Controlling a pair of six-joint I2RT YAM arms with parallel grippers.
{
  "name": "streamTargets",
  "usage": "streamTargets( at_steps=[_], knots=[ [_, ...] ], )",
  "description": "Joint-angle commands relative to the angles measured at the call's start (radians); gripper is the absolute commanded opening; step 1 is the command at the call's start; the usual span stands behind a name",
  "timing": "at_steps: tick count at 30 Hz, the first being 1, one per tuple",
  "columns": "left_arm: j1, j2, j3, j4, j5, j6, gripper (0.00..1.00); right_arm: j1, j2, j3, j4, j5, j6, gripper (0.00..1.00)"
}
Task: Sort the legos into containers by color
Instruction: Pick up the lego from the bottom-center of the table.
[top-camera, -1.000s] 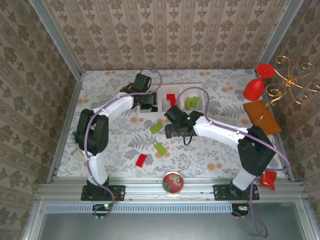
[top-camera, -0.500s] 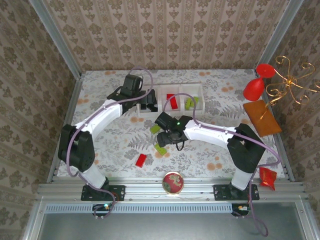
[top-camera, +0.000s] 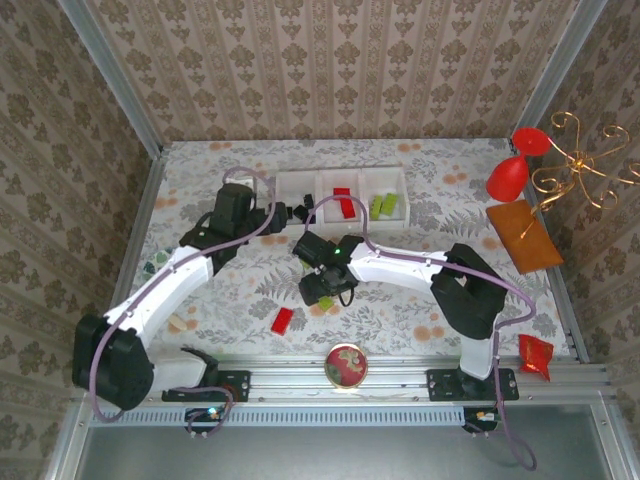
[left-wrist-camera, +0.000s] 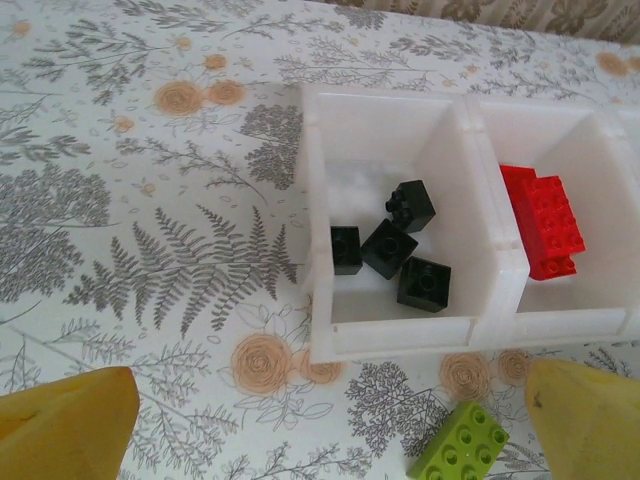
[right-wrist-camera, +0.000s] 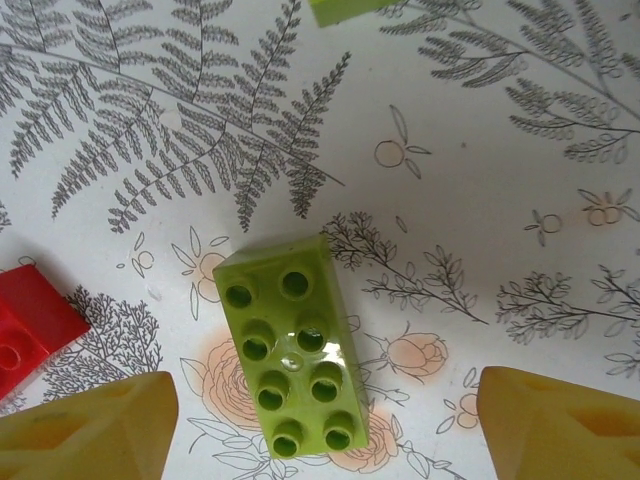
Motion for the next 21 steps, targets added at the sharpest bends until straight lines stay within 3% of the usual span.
streamTargets(
  at_steps=[1,21],
  knots=[
    [0.014,-0.062,-0.049,0.009,-0.007,-0.048,1.0,0.009,0.029,0.034,-0.043,-0.026,-0.03,0.77],
    [0.08,-0.296,-0.266,-0.079,-0.07,-0.143,1.0,0.038,0.123,0.094,-0.097,0.0,-0.06,0.66]
  ],
)
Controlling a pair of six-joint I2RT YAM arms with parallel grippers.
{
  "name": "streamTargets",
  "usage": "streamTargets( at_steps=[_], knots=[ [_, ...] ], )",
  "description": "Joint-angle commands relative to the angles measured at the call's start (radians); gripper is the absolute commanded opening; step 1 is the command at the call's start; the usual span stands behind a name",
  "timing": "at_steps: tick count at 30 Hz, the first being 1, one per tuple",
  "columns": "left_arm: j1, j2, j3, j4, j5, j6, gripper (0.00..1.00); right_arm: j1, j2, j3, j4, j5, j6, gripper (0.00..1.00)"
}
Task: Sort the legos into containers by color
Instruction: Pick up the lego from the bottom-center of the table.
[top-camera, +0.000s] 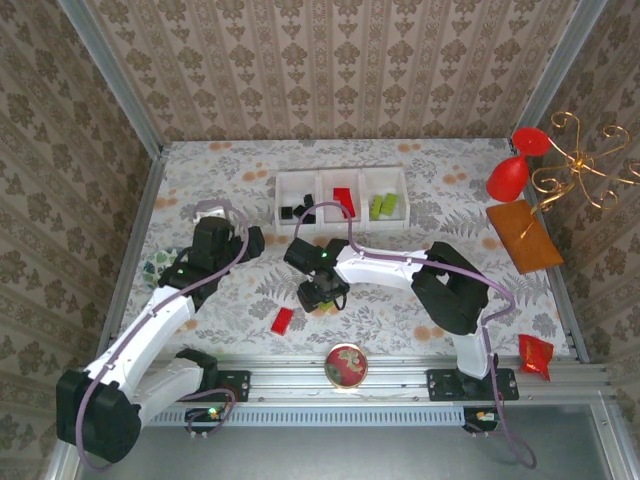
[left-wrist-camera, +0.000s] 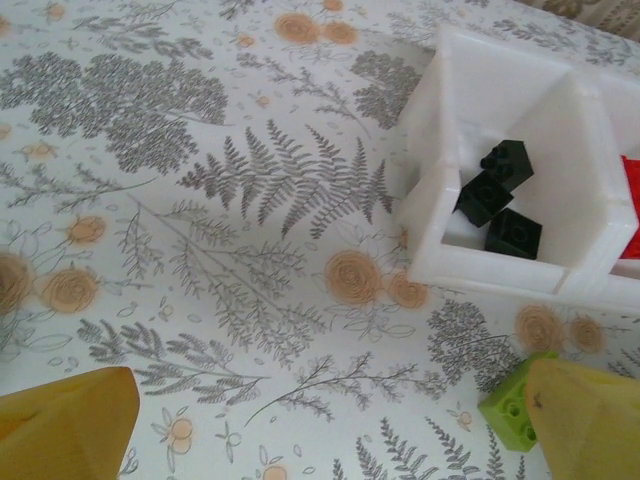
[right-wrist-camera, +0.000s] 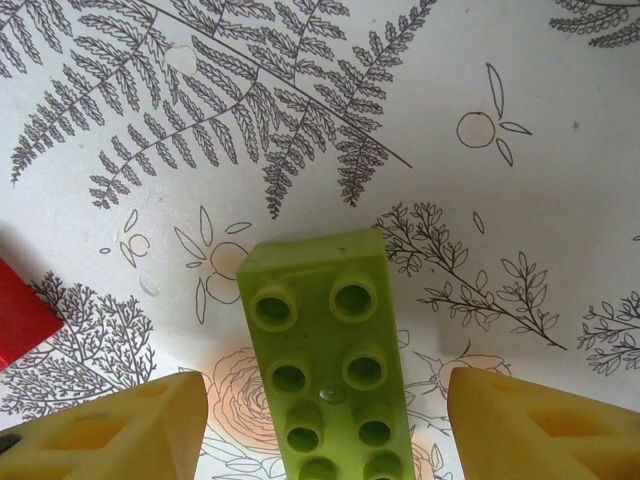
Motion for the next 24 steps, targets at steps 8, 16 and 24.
streamTargets(
  at_steps=[8,16,24],
  knots=[
    [0.022,-0.042,-0.045,-0.047,-0.022,-0.046,1.0,0.03,0.06,0.056,-0.078,0.052,-0.023,0.65],
    [0.03,-0.045,-0.063,-0.046,-0.024,-0.067,1.0,0.036,0.087,0.064,-0.082,0.052,-0.022,0.6],
    [0.036,-0.046,-0.063,-0.047,-0.024,-0.07,1.0,0.036,0.091,0.064,-0.08,0.047,-0.008,0.45]
  ],
)
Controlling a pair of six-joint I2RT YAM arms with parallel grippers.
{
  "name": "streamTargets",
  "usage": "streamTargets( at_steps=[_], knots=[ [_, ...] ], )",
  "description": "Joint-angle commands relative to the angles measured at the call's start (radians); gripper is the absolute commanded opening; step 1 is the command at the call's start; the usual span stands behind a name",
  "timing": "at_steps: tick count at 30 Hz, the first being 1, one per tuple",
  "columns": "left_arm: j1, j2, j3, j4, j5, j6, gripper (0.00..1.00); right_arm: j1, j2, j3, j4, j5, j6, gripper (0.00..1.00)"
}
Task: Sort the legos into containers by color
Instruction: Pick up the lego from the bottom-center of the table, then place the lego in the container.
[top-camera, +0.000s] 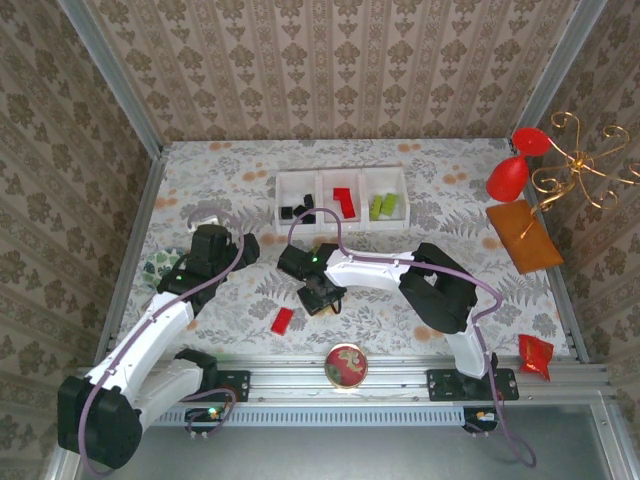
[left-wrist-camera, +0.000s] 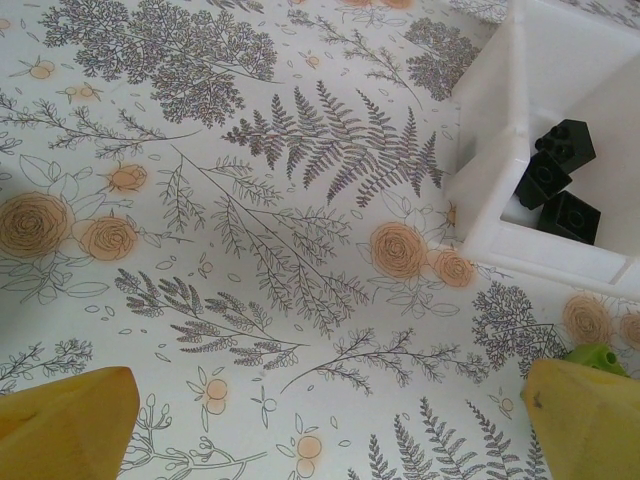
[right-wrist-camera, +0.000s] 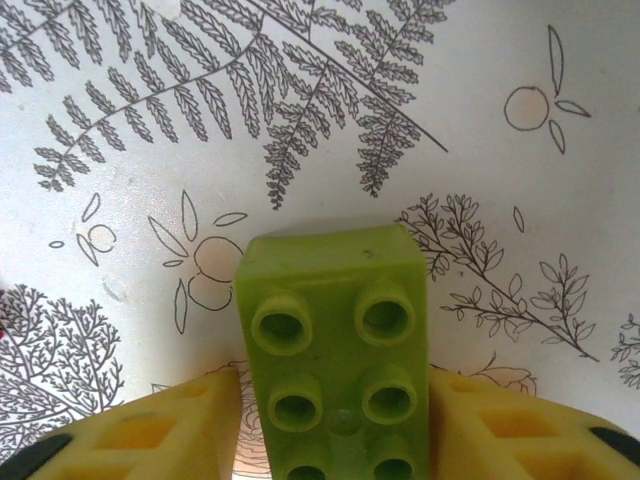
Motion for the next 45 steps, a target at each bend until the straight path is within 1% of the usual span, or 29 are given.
streamTargets(
  at_steps=[1,3,10,14,20,26,31,35,39,45],
  knots=[
    [0.01,-0.018,-0.009,-0.027,-0.012,-0.025,1.0,0.005,0.026,0.018,-0.026,0.002,0.011,0.43],
    [0.011,-0.019,-0.009,-0.027,-0.011,-0.026,1.0,0.005,0.022,0.019,-0.028,0.005,0.014,0.42],
    [0.014,-0.019,-0.01,-0.03,-0.008,-0.024,1.0,-0.004,-0.009,0.017,-0.04,0.042,0.025,0.31],
    [0.016,-0.018,-0.013,-0.033,0.0,-0.021,1.0,-0.02,-0.05,0.001,-0.032,0.058,0.04,0.31],
    [0.016,-0.018,-0.018,-0.029,0.007,-0.025,1.0,-0.074,-0.133,-0.031,-0.044,0.086,0.058,0.3],
    [0.017,-0.017,-0.026,-0.021,0.013,-0.027,1.0,-0.162,-0.247,-0.079,-0.054,0.14,0.069,0.3],
    [0.016,-0.012,-0.038,-0.006,0.042,-0.036,1.0,-0.262,-0.339,-0.111,-0.037,0.177,0.063,0.31],
    [0.014,-0.01,-0.042,-0.003,0.063,-0.029,1.0,-0.346,-0.375,-0.104,-0.038,0.21,0.05,0.31],
    [0.007,-0.01,-0.043,0.002,0.08,-0.017,1.0,-0.431,-0.401,-0.096,-0.02,0.215,0.03,0.31],
    [-0.04,-0.009,-0.043,0.009,0.078,-0.019,1.0,-0.53,-0.394,-0.075,0.027,0.2,0.001,0.32]
  ],
)
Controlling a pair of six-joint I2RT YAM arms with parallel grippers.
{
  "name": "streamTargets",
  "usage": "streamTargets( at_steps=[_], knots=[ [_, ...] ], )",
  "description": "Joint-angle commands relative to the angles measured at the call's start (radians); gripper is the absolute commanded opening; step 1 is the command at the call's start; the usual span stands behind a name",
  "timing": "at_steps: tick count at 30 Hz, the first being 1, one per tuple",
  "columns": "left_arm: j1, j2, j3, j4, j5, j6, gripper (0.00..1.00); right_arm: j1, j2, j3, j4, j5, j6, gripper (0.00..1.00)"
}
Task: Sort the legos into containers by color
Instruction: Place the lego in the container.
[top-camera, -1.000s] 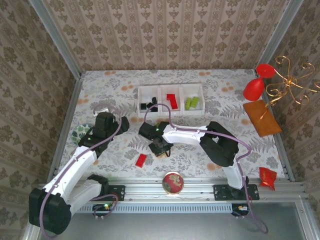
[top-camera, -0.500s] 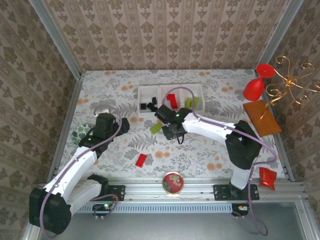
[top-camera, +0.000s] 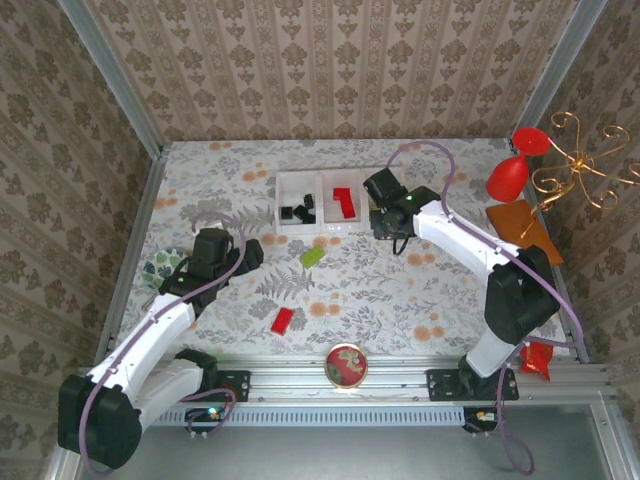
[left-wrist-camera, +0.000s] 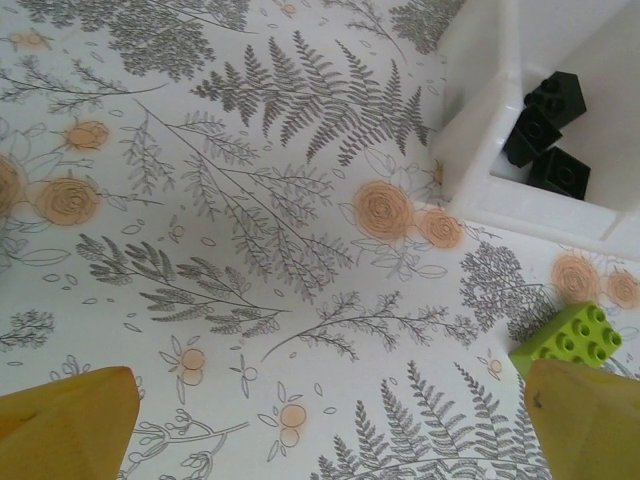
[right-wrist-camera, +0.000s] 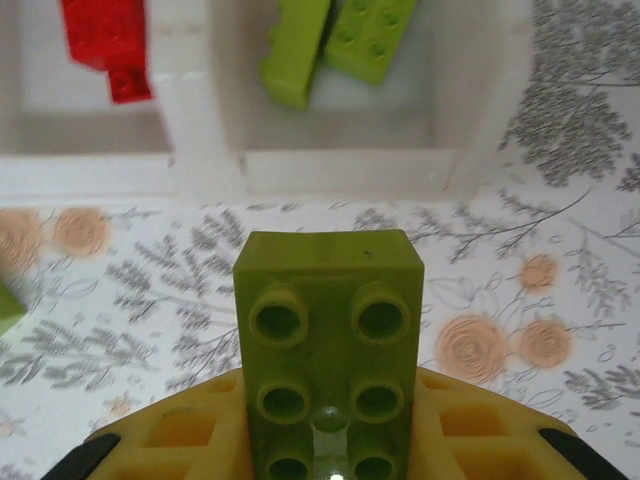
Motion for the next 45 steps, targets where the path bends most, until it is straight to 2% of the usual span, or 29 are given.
streamTargets(
  at_steps=[1,4,5,15,21,29,34,37,45],
  knots=[
    [-0.033,-0.009,-0.01,0.004,0.011,-0.012,1.0,-0.041,-0.002,0.034,0.023,0.018,-0.033,0.32],
    [-0.052,-0.006,-0.009,-0.009,-0.007,-0.016,1.0,-0.078,0.039,0.074,0.023,0.018,-0.051,0.32],
    [-0.093,-0.007,-0.009,-0.015,-0.012,-0.018,1.0,-0.089,0.057,0.09,0.023,0.018,-0.057,0.32],
    [-0.233,-0.008,0.005,-0.12,-0.057,-0.048,1.0,-0.139,0.235,0.248,0.014,0.016,-0.117,0.31],
    [-0.275,-0.011,0.002,-0.178,-0.058,-0.046,1.0,-0.149,0.329,0.323,0.008,0.019,-0.135,0.32],
    [-0.301,-0.025,-0.007,-0.207,-0.039,-0.019,1.0,-0.151,0.414,0.398,-0.008,0.05,-0.147,0.42],
    [-0.312,-0.025,-0.015,-0.206,-0.016,0.0,1.0,-0.151,0.429,0.415,-0.02,0.077,-0.151,0.52],
    [-0.315,-0.024,-0.022,-0.204,0.007,0.008,1.0,-0.151,0.416,0.413,-0.028,0.084,-0.151,0.53],
    [-0.344,-0.022,-0.024,-0.257,0.038,0.027,1.0,-0.151,0.285,0.336,-0.016,0.08,-0.128,0.61]
  ],
)
